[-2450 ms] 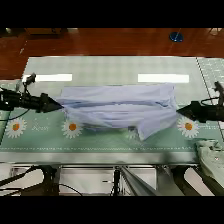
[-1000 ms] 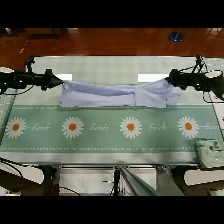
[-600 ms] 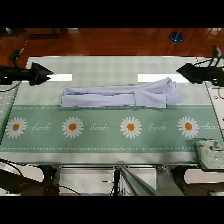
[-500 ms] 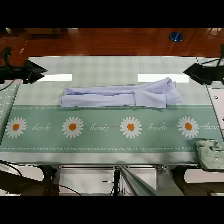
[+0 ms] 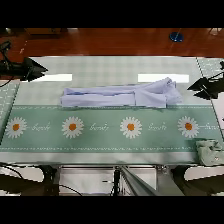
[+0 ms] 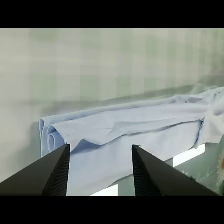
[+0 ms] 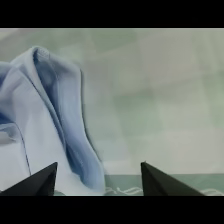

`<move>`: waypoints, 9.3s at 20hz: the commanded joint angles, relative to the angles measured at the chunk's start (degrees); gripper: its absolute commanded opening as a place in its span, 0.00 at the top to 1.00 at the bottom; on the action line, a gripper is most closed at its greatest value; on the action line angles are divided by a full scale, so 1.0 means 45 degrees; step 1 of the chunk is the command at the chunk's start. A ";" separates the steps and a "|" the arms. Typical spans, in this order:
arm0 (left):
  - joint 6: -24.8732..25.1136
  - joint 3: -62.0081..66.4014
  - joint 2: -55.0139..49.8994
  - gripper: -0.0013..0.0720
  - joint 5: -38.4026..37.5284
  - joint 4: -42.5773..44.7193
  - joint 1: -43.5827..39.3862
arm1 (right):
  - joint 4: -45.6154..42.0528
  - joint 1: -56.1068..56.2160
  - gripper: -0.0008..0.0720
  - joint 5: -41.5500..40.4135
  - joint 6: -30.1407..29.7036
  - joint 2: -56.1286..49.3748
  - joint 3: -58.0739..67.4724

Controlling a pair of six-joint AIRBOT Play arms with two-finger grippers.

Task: Fold the shirts.

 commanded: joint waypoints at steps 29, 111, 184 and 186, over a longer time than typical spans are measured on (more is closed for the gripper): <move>-0.3201 0.0024 0.0471 0.95 0.0967 -0.1409 -0.7961 | -0.0151 0.2229 0.94 0.2642 0.0248 0.3439 0.0471; -0.2749 -0.2361 0.5027 0.35 -0.0942 0.4857 -0.2778 | 0.5231 0.5561 0.19 -0.3585 -0.1598 0.2331 -0.7927; -0.2934 -0.1394 0.1972 0.10 0.2419 0.8412 -0.6421 | -0.6732 0.6042 0.34 0.2142 0.1423 -0.0204 0.3536; -0.3419 -0.1394 0.1564 0.11 0.1778 0.8612 -0.6878 | -0.6766 0.7038 0.33 0.1851 0.1554 -0.0403 0.3531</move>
